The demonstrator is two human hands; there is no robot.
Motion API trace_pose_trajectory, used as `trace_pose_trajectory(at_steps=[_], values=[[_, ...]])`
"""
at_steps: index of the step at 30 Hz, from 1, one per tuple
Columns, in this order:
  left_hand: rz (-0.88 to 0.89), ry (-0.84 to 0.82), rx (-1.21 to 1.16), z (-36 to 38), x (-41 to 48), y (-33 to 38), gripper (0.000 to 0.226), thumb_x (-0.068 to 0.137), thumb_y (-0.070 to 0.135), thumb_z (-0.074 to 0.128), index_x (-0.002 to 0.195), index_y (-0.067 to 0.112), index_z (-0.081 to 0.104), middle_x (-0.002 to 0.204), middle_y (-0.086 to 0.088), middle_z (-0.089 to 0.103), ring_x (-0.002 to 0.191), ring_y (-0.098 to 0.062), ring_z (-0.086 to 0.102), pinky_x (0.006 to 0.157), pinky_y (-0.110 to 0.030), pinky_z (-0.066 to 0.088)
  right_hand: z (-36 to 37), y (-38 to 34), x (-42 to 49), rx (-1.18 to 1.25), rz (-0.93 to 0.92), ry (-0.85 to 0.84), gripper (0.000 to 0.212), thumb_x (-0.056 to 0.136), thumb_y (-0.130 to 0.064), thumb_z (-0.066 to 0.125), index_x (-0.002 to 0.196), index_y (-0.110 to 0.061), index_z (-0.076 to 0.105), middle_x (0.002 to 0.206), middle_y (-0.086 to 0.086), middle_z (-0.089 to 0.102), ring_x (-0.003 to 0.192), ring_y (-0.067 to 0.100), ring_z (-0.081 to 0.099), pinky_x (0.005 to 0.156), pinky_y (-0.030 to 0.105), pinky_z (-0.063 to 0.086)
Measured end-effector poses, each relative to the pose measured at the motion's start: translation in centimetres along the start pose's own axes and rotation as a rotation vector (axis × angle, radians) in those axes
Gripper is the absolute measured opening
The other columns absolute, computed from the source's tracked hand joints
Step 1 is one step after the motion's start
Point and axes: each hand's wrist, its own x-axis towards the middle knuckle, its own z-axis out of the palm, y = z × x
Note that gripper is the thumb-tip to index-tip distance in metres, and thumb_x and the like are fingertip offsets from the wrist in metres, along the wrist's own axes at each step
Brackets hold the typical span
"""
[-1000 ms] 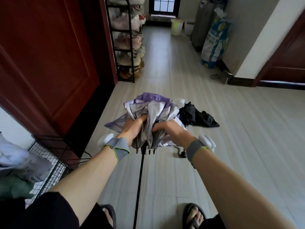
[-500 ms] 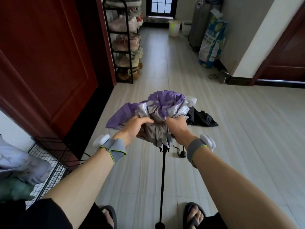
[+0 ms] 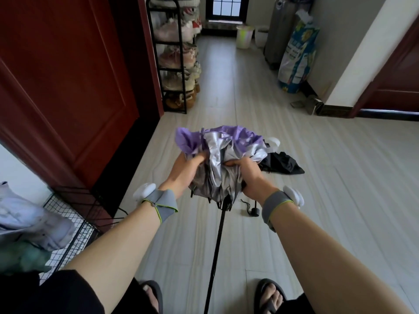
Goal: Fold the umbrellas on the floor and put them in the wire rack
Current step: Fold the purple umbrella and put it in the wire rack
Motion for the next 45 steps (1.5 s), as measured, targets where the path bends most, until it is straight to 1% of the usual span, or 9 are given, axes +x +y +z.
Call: trace_pose_trajectory(at_steps=[6,10,19,25,29,33,36,39,45], values=[[-0.037,-0.171,0.217,0.9,-0.7,-0.5,0.074,0.089,0.065,0.06,0.151,0.035,0.032,0.133,0.012,0.059,0.122,-0.015,0.058,0.101,-0.034,0.045,0.5,0.6,-0.4,-0.262,-0.04,-0.077,0.004,0.081,-0.001,0.069,0.084,-0.003,0.068,0.076,0.014,0.069,0.06,0.024,0.067,0.05,0.025,0.051],[-0.092,-0.179,0.371,1.2,-0.9,-0.6,0.082,0.087,0.074,0.052,0.154,0.037,0.022,0.128,0.009,0.055,0.111,-0.017,0.056,0.098,-0.036,0.045,0.7,0.9,-0.4,-0.379,0.01,-0.24,0.052,0.052,-0.008,0.075,0.1,0.011,0.071,0.097,0.032,0.072,0.098,0.049,0.071,0.089,0.059,0.057],[-0.362,-0.474,0.116,0.3,-1.3,0.1,0.056,0.091,0.067,0.053,0.125,0.025,0.069,0.118,-0.007,0.074,0.113,-0.026,0.069,0.105,-0.047,0.051,0.3,1.3,-0.6,-0.437,-0.096,-0.471,0.044,0.069,-0.008,0.084,0.112,0.0,0.074,0.112,0.02,0.075,0.108,0.036,0.072,0.097,0.047,0.057],[-0.423,-0.51,0.353,0.3,-1.7,0.5,0.119,0.045,0.095,0.05,0.145,0.031,0.05,0.138,-0.008,0.061,0.127,-0.03,0.054,0.108,-0.05,0.031,0.7,2.2,-0.3,-0.638,-0.238,-0.41,0.031,0.067,-0.002,0.086,0.096,-0.001,0.077,0.099,0.017,0.077,0.099,0.034,0.074,0.094,0.049,0.059],[-0.41,-0.583,0.301,-0.3,-1.9,1.5,0.096,0.068,0.088,0.049,0.136,0.022,0.06,0.103,-0.012,0.074,0.096,-0.022,0.064,0.095,-0.046,0.039,0.5,2.0,-0.2,-0.628,-0.288,-0.156,0.021,0.07,0.004,0.075,0.082,-0.013,0.073,0.084,0.005,0.074,0.086,0.024,0.072,0.085,0.041,0.061],[-0.335,-0.52,0.094,-1.5,-1.5,1.6,0.03,0.091,0.039,0.064,0.112,0.018,0.065,0.097,0.0,0.07,0.08,-0.017,0.067,0.081,-0.035,0.051,-0.1,1.2,-0.3,-0.37,-0.225,0.03,0.024,0.075,0.014,0.056,0.07,-0.01,0.054,0.069,0.007,0.053,0.07,0.024,0.053,0.06,0.03,0.045],[-0.211,-0.184,0.2,-1.4,-0.2,0.2,0.069,0.071,0.05,0.085,0.122,0.017,0.053,0.11,0.001,0.069,0.099,-0.015,0.068,0.087,-0.036,0.054,-0.1,0.7,-0.3,-0.198,-0.104,0.115,0.022,0.072,0.015,0.049,0.066,-0.007,0.049,0.064,0.006,0.045,0.063,0.025,0.047,0.059,0.032,0.04],[-0.119,-0.211,0.286,0.0,-0.5,-0.9,0.108,0.047,0.063,0.095,0.135,0.025,0.044,0.129,0.007,0.061,0.123,-0.012,0.058,0.105,-0.031,0.046,0.7,0.6,-0.4,-0.037,0.012,0.067,0.018,0.075,0.014,0.045,0.072,0.001,0.058,0.067,0.011,0.053,0.062,0.029,0.056,0.066,0.039,0.051],[0.024,-0.323,0.206,0.8,-0.5,-1.1,0.061,0.063,0.032,0.096,0.118,0.025,0.071,0.109,0.005,0.077,0.104,-0.008,0.071,0.095,-0.028,0.056,2.3,0.3,-1.0,0.11,0.129,-0.242,0.029,0.083,0.006,0.046,0.099,-0.001,0.069,0.095,0.017,0.068,0.09,0.035,0.066,0.092,0.046,0.056]])
